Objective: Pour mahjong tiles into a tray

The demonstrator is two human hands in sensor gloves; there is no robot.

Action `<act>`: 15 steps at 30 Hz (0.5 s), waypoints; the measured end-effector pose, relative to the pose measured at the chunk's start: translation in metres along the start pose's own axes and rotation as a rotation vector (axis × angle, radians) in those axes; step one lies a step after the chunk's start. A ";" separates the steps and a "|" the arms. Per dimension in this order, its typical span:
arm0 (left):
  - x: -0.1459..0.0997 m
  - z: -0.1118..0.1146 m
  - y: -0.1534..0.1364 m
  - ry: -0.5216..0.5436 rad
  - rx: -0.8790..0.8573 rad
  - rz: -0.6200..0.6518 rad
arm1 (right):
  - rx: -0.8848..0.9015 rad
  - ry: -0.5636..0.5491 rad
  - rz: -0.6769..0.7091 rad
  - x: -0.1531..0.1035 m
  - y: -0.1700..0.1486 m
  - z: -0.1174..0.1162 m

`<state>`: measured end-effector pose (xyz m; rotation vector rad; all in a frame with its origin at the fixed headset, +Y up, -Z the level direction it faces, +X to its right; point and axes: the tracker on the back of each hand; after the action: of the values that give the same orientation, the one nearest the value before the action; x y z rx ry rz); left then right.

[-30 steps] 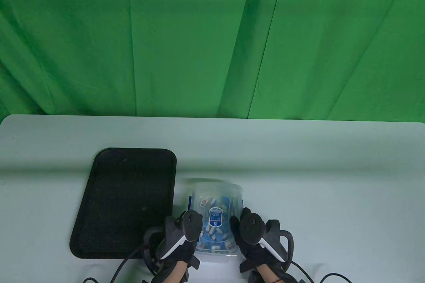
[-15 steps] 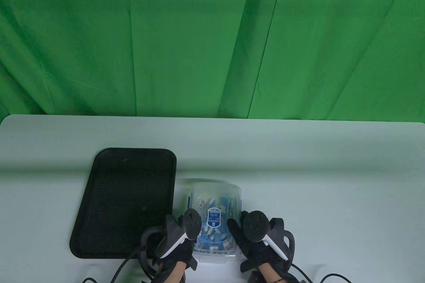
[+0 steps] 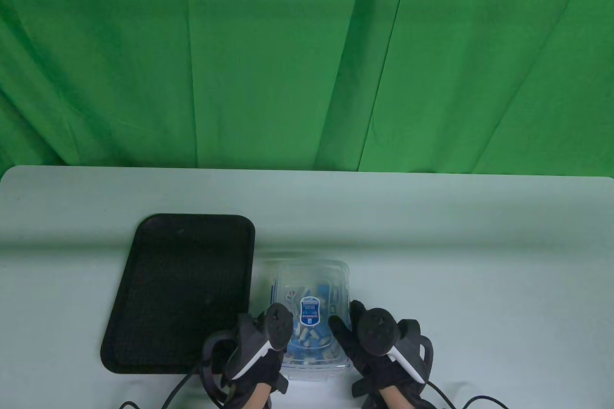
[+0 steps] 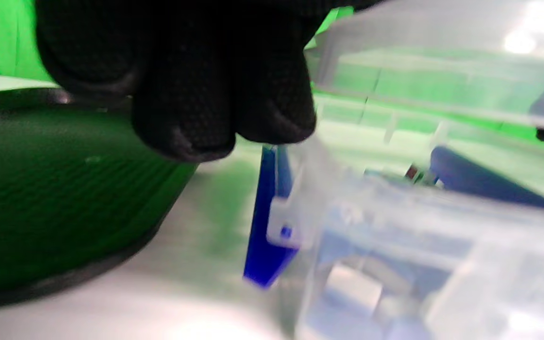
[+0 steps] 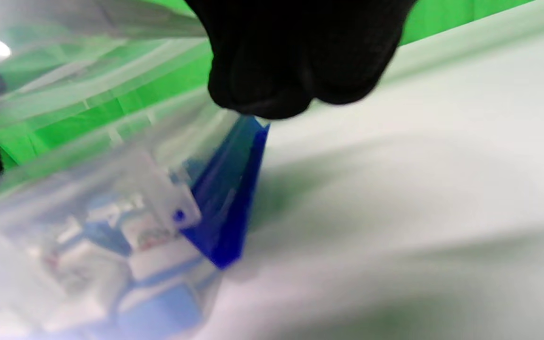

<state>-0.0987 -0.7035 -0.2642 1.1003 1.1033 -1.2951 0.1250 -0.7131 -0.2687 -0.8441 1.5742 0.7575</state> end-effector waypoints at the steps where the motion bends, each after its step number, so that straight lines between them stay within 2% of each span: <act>1: -0.004 -0.005 0.001 0.014 -0.017 0.001 | 0.024 -0.010 0.006 -0.002 -0.001 0.006; 6: -0.017 -0.023 0.013 0.042 -0.093 0.087 | 0.124 -0.030 0.029 -0.008 -0.006 0.027; 11: -0.016 -0.035 0.043 -0.089 -0.257 0.275 | 0.134 -0.126 0.025 -0.020 -0.033 0.061; 15: -0.009 -0.039 0.076 -0.145 -0.295 0.335 | 0.124 -0.181 -0.010 -0.026 -0.060 0.078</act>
<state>-0.0222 -0.6647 -0.2619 0.9081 0.9208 -0.9005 0.2194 -0.6767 -0.2563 -0.6734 1.4390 0.7011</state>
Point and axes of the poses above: the tracker on the back of each hand, its own y axis roughly to the thumb side, its own x axis roughly from the wrist to the fingertips, z = x × y, and after that the axes turned 9 degrees about x, right-handed
